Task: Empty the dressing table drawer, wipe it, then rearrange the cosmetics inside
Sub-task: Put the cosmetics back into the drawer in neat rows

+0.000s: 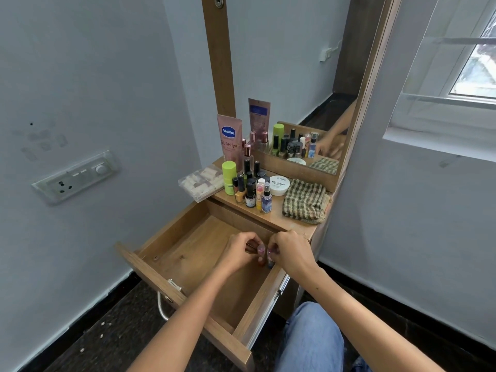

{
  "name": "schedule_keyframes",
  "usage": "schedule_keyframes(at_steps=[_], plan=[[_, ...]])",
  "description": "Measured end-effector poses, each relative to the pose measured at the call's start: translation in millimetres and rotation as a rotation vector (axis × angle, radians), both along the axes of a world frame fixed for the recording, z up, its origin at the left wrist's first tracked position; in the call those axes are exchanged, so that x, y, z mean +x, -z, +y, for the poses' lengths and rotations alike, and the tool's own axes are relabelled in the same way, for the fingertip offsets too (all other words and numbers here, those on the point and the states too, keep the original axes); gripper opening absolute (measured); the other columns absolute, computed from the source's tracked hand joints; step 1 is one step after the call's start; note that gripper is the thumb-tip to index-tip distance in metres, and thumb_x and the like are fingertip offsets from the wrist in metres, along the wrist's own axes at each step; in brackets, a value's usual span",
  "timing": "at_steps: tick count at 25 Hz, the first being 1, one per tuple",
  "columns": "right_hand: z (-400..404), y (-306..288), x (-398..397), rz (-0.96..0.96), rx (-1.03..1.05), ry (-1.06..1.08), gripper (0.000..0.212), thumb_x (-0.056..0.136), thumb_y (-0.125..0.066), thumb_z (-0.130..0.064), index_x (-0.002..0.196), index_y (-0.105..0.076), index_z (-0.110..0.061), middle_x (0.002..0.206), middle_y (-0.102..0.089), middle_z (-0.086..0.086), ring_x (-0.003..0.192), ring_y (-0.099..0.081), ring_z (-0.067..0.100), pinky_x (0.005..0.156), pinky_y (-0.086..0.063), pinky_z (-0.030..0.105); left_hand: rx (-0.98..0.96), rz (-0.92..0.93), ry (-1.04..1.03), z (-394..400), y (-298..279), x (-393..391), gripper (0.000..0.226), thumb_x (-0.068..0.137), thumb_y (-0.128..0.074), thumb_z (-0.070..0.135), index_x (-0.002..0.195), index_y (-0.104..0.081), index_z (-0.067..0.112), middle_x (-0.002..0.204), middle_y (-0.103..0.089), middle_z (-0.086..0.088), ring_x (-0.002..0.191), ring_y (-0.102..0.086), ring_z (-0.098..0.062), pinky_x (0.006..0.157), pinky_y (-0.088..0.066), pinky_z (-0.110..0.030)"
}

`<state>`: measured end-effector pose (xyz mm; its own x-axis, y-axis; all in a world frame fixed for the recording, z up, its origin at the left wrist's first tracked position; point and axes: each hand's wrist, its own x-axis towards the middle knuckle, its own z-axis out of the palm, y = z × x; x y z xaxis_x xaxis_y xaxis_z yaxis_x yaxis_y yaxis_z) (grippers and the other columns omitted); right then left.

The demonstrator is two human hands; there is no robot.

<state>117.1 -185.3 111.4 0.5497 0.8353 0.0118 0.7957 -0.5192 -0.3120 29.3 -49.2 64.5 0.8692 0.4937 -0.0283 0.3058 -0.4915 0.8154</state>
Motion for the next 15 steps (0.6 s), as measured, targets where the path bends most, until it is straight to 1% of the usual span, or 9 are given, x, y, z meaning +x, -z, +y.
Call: schedule_keyframes(at_steps=[4, 7, 9, 12, 13, 15], plan=[[-0.6, -0.6, -1.9, 0.004, 0.018, -0.013, 0.013, 0.084, -0.067, -0.017, 0.096, -0.07, -0.021, 0.095, -0.067, 0.0, 0.087, -0.063, 0.017, 0.075, -0.051, 0.025, -0.008, 0.001, 0.022, -4.4, -2.0, 0.2, 0.038, 0.066, -0.077, -0.005, 0.078, -0.065, 0.029, 0.08, -0.07, 0.002, 0.078, -0.069, -0.01, 0.076, -0.058, -0.033], [-3.8, -2.2, -4.2, -0.01, 0.042, 0.001, 0.011, 0.084, -0.066, -0.019, 0.094, -0.069, -0.023, 0.093, -0.068, 0.0, 0.087, -0.063, 0.017, 0.074, -0.052, 0.027, -0.007, -0.004, 0.031, -6.8, -1.5, -0.9, 0.036, 0.068, -0.076, -0.005, 0.081, -0.064, 0.026, 0.083, -0.069, 0.001, 0.081, -0.068, -0.01, 0.076, -0.058, -0.03], [-5.7, -3.7, -4.9, -0.008, 0.063, 0.004, 0.011, 0.085, -0.066, -0.02, 0.095, -0.069, -0.023, 0.093, -0.068, -0.001, 0.087, -0.063, 0.017, 0.073, -0.05, 0.026, 0.006, 0.005, 0.034, -7.2, -1.8, -1.3, 0.034, 0.069, -0.076, -0.004, 0.086, -0.064, 0.023, 0.087, -0.068, 0.003, 0.083, -0.066, -0.007, 0.075, -0.056, -0.023], [-6.4, -7.3, -6.4, -0.027, 0.087, -0.003, 0.013, 0.086, -0.063, -0.021, 0.097, -0.069, -0.024, 0.093, -0.069, -0.001, 0.087, -0.062, 0.016, 0.068, -0.044, 0.022, -0.004, 0.016, 0.036, -10.0, -6.0, -2.2, 0.036, 0.068, -0.077, -0.003, 0.095, -0.065, 0.019, 0.091, -0.067, 0.003, 0.084, -0.064, -0.003, 0.072, -0.052, -0.014], [-6.2, -8.6, -6.6, -0.036, 0.096, -0.001, 0.014, 0.086, -0.062, -0.021, 0.097, -0.069, -0.025, 0.093, -0.069, -0.002, 0.087, -0.062, 0.016, 0.067, -0.042, 0.022, -0.016, 0.009, 0.037, -10.2, -8.0, -2.5, 0.039, 0.068, -0.077, -0.003, 0.097, -0.065, 0.018, 0.092, -0.067, 0.003, 0.084, -0.064, -0.002, 0.073, -0.052, -0.014], [-6.9, -11.3, -7.1, -0.036, 0.116, 0.007, 0.015, 0.086, -0.062, -0.022, 0.099, -0.07, -0.026, 0.093, -0.069, -0.002, 0.087, -0.063, 0.016, 0.068, -0.047, 0.024, -0.022, -0.014, 0.04, -8.0, -11.6, -4.6, 0.043, 0.065, -0.079, -0.004, 0.099, -0.065, 0.019, 0.092, -0.068, 0.003, 0.087, -0.065, -0.004, 0.078, -0.053, -0.018]])
